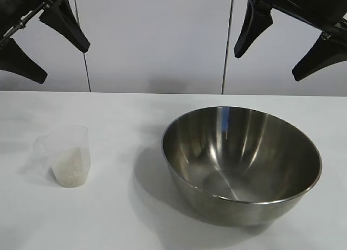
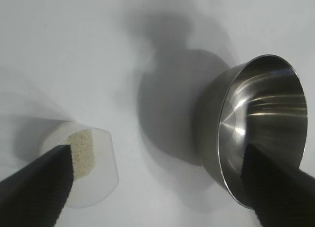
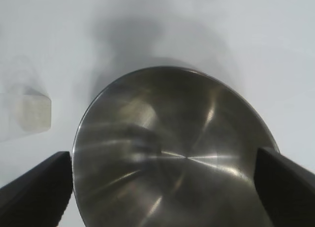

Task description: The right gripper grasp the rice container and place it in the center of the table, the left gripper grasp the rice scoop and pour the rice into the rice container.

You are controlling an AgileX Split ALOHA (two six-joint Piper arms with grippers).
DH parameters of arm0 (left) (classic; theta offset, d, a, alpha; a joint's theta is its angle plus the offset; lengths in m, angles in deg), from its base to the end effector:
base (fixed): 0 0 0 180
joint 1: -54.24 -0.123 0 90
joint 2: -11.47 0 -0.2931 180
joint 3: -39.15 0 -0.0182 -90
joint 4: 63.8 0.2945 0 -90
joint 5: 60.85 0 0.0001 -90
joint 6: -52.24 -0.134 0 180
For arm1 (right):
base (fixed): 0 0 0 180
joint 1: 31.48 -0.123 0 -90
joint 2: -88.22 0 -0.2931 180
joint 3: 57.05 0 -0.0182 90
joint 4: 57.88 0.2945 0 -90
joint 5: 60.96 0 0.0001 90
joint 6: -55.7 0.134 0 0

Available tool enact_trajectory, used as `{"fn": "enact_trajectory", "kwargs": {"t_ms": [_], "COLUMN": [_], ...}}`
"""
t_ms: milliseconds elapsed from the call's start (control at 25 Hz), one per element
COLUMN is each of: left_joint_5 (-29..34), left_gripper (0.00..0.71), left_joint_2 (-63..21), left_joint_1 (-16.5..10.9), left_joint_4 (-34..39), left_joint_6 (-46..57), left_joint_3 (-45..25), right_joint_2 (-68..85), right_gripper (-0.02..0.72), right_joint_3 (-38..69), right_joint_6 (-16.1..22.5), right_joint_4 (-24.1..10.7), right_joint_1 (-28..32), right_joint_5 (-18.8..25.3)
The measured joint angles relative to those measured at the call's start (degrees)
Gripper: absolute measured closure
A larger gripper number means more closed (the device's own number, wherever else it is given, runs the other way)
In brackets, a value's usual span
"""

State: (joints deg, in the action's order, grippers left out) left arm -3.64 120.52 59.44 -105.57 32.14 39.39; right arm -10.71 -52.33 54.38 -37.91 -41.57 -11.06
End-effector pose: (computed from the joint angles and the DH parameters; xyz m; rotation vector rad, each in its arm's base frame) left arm 0.4133 -0.1130 0.2194 0.1482 2.6907 -0.8698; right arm 0.3847 0.1040 0.2467 -0.0481 2.6701 0.4760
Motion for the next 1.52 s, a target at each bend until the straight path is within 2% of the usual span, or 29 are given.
{"fn": "enact_trajectory", "kwargs": {"t_ms": [120,200,280,400,480,520,640,760,1040,1160,1280,1400,1520], "left_joint_5": [0.0,0.0,0.0,0.0,0.0,0.0,0.0,0.0,0.0,0.0,0.0,0.0,0.0], "left_gripper": [0.044,0.044,0.044,0.044,0.044,0.044,0.044,0.044,0.045,0.045,0.045,0.045,0.045], "left_joint_2": [0.0,0.0,0.0,0.0,0.0,0.0,0.0,0.0,0.0,0.0,0.0,0.0,0.0], "left_joint_1": [0.0,0.0,0.0,0.0,0.0,0.0,0.0,0.0,0.0,0.0,0.0,0.0,0.0], "left_joint_4": [0.0,0.0,0.0,0.0,0.0,0.0,0.0,0.0,0.0,0.0,0.0,0.0,0.0], "left_joint_6": [0.0,0.0,0.0,0.0,0.0,0.0,0.0,0.0,0.0,0.0,0.0,0.0,0.0], "left_joint_3": [0.0,0.0,0.0,0.0,0.0,0.0,0.0,0.0,0.0,0.0,0.0,0.0,0.0], "right_joint_2": [0.0,0.0,0.0,0.0,0.0,0.0,-0.2,-2.1,-10.4,-13.1,-14.6,-14.8,-14.8], "right_gripper": [0.010,0.010,0.010,0.034,0.052,0.055,0.062,0.063,0.063,0.068,0.169,0.376,0.522], "right_joint_3": [0.0,0.0,0.0,0.2,1.7,2.9,7.8,11.3,12.9,12.9,12.9,12.9,12.9], "right_joint_6": [0.0,0.0,0.0,1.3,2.5,3.1,4.4,4.6,4.7,4.7,4.7,4.7,4.7], "right_joint_4": [-0.1,-1.6,-4.7,-12.7,-17.4,-18.5,-18.8,-17.1,-14.8,-14.4,-14.2,-13.6,-13.0], "right_joint_1": [0.0,0.0,0.0,0.0,0.0,0.0,0.0,0.0,0.0,0.0,0.0,0.0,0.0], "right_joint_5": [0.0,0.0,0.7,3.4,3.5,2.5,-2.8,-7.1,-12.4,-13.0,-13.5,-13.9,-14.0]}}
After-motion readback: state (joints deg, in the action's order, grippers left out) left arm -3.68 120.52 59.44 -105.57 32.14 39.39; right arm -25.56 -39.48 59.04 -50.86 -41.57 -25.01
